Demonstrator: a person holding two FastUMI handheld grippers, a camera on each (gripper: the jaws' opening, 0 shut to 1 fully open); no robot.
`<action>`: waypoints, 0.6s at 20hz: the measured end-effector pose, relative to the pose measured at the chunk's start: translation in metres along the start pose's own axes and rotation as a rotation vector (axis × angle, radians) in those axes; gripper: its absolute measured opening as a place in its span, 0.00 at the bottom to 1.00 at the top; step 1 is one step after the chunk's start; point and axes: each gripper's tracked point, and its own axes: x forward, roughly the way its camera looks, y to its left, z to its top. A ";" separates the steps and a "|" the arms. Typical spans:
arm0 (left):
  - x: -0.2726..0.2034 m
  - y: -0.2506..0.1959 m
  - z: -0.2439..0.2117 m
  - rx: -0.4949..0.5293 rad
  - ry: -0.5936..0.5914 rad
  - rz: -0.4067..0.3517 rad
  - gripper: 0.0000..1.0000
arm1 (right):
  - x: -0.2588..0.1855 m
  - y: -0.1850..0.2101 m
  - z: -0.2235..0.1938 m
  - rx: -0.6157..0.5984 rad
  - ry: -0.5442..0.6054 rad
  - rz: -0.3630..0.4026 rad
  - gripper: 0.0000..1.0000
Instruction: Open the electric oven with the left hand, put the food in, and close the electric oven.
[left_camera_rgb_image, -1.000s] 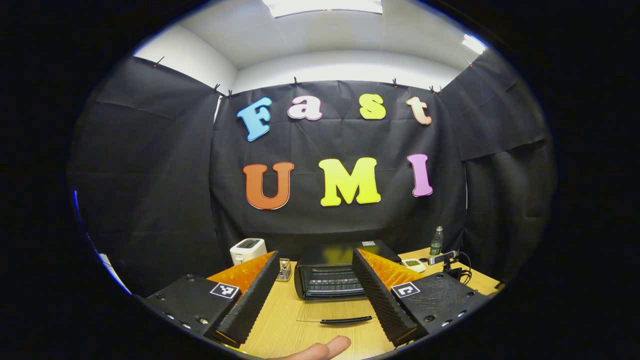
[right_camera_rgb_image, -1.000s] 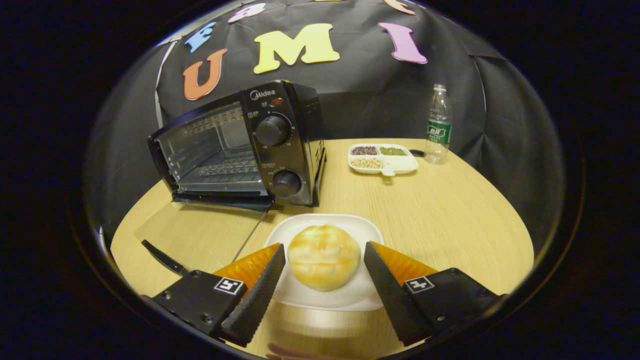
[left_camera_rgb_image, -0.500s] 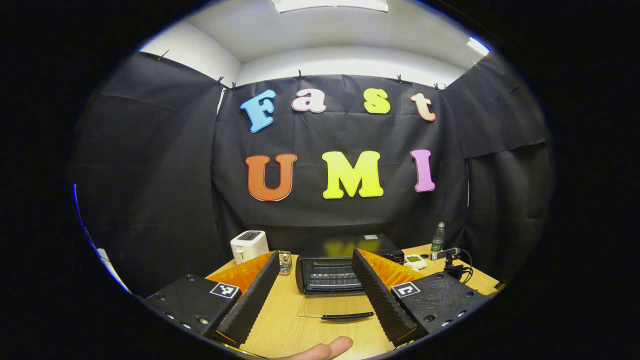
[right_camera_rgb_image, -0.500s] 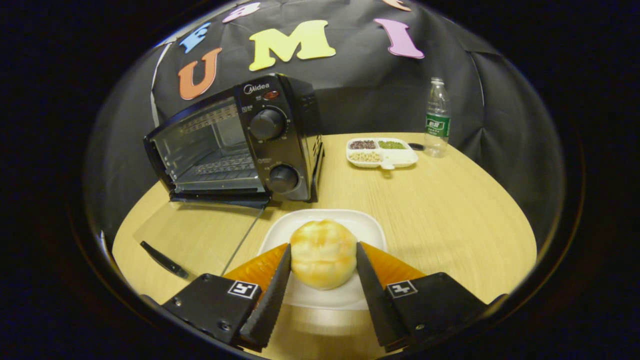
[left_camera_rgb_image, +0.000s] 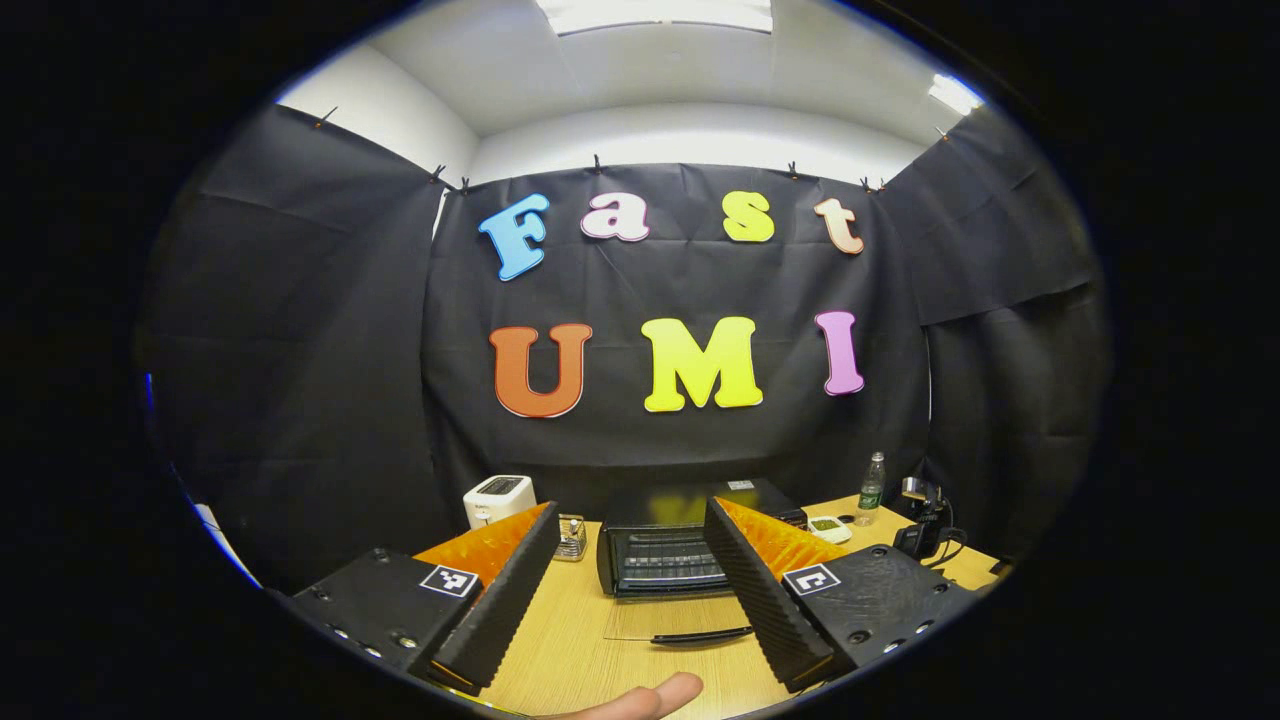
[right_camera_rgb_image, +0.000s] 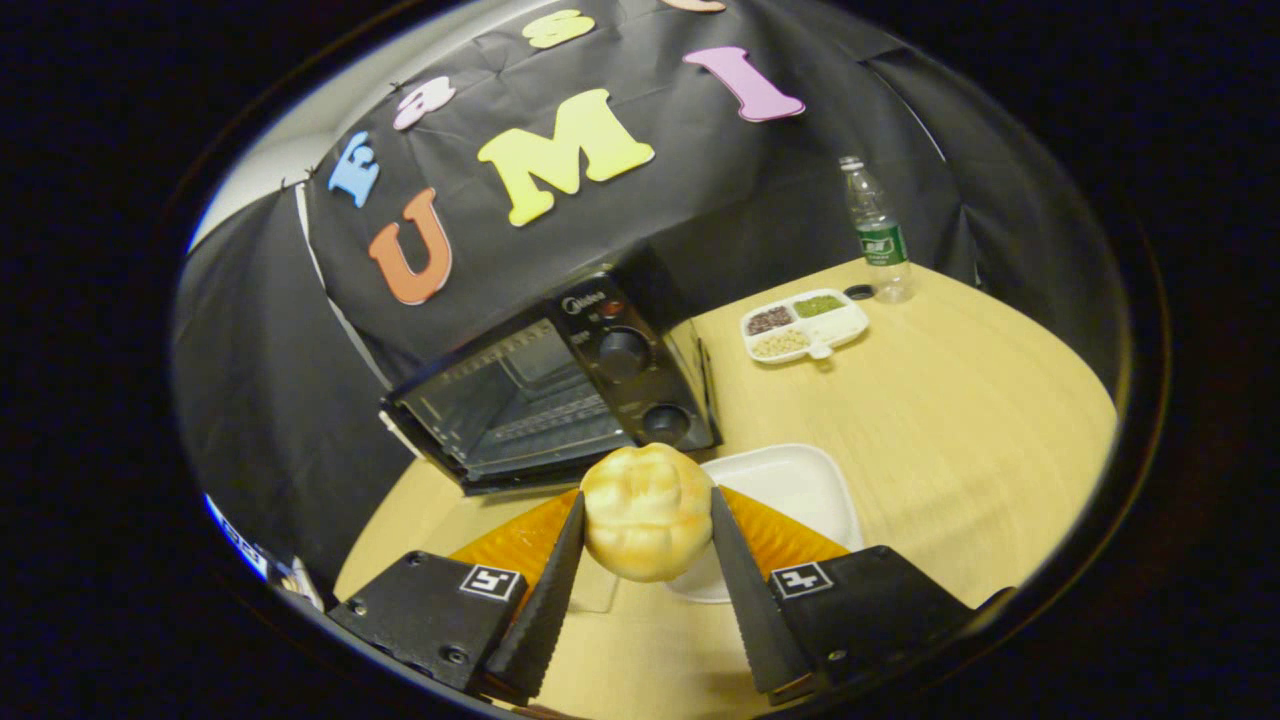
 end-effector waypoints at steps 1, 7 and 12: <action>-0.001 0.002 0.001 0.003 -0.001 0.001 0.95 | 0.001 0.012 0.005 0.038 -0.027 0.026 0.73; -0.008 0.011 0.001 0.006 -0.014 0.000 0.95 | 0.025 0.068 0.005 0.213 -0.110 0.074 0.72; -0.016 0.019 0.004 -0.007 -0.020 0.006 0.95 | 0.066 0.106 0.001 0.246 -0.156 0.031 0.72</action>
